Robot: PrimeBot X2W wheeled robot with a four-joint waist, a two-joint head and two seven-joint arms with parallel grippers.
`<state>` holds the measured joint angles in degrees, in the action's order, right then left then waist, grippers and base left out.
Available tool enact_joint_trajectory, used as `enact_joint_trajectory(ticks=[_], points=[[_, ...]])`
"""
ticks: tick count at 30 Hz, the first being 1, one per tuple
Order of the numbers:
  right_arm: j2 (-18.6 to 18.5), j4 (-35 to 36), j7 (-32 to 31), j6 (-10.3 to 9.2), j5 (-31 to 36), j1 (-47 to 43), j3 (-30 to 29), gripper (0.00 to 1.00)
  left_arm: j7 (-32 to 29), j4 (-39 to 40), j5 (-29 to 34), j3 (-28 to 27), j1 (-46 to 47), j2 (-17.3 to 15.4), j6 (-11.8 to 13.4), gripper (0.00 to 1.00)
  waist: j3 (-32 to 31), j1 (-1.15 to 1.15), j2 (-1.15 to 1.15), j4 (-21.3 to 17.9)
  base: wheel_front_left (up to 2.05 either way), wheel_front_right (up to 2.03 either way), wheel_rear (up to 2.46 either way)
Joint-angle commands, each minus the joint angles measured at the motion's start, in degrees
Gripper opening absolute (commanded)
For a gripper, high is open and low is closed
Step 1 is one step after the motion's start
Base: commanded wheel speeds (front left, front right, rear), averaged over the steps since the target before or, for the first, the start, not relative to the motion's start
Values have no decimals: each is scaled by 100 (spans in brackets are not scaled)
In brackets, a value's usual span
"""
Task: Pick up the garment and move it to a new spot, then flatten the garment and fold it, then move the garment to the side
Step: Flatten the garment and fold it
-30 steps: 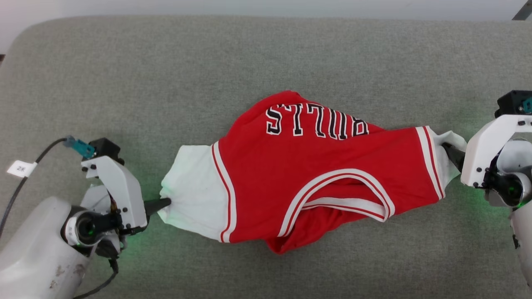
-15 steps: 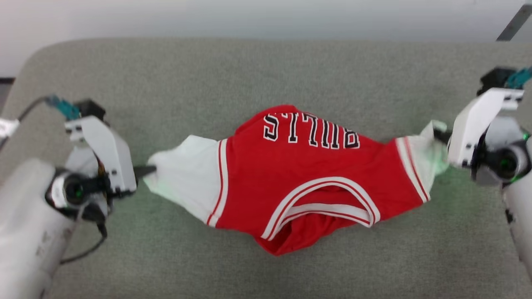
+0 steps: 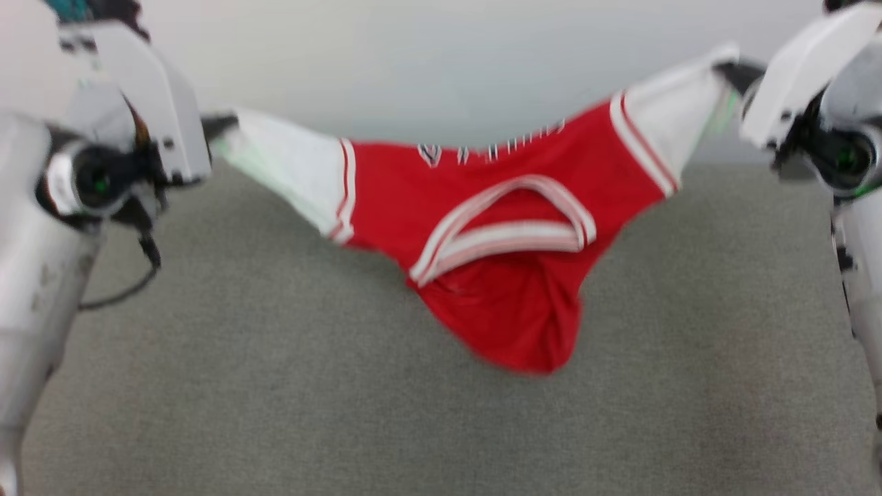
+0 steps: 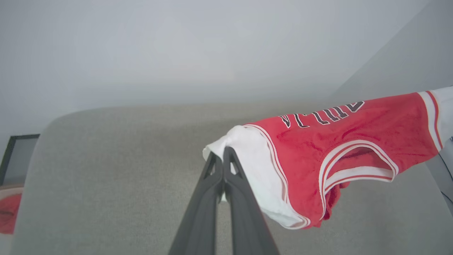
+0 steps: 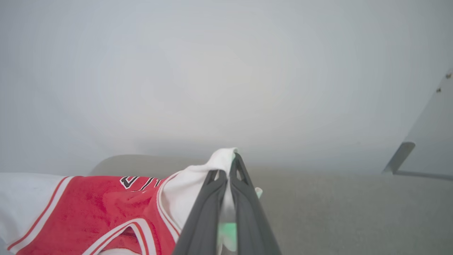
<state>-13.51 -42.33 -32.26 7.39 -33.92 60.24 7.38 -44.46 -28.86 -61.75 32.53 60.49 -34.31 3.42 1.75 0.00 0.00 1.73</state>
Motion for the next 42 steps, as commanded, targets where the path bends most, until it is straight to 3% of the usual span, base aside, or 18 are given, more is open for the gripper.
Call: enact_joint_trajectory(ticks=[1,7,18,24,27,31,38,42], points=[[97,-17,302,19,89,263,-31,0,120,-71,111,-23,274,35,-68,0,-321,0,0,34,0,0,0],[236,-163,1214,19,261,863,124,0,644,-335,416,-72,971,182,-215,0,-514,0,0,63,0,0,0],[213,-606,1615,19,153,1352,340,0,956,-828,518,-81,1572,382,-453,0,-624,0,0,132,0,0,0],[40,-710,1584,19,118,1523,399,0,991,-968,536,-58,1708,415,-540,0,-207,0,0,206,0,0,0],[-51,-689,1662,19,252,1804,400,0,1084,-931,601,-78,1893,390,-594,0,383,0,0,214,0,0,0],[-140,-763,2266,19,784,2201,446,0,1514,-963,801,-74,2209,450,-655,0,1252,0,0,200,0,0,0],[-265,-974,4387,12,2493,3139,293,0,3404,-1208,1303,-262,3231,843,-854,0,2481,0,0,298,0,0,0],[-331,-947,4702,12,3376,3551,144,0,4178,-1362,1424,-273,3761,1045,-1007,0,3064,0,0,447,0,0,0]])
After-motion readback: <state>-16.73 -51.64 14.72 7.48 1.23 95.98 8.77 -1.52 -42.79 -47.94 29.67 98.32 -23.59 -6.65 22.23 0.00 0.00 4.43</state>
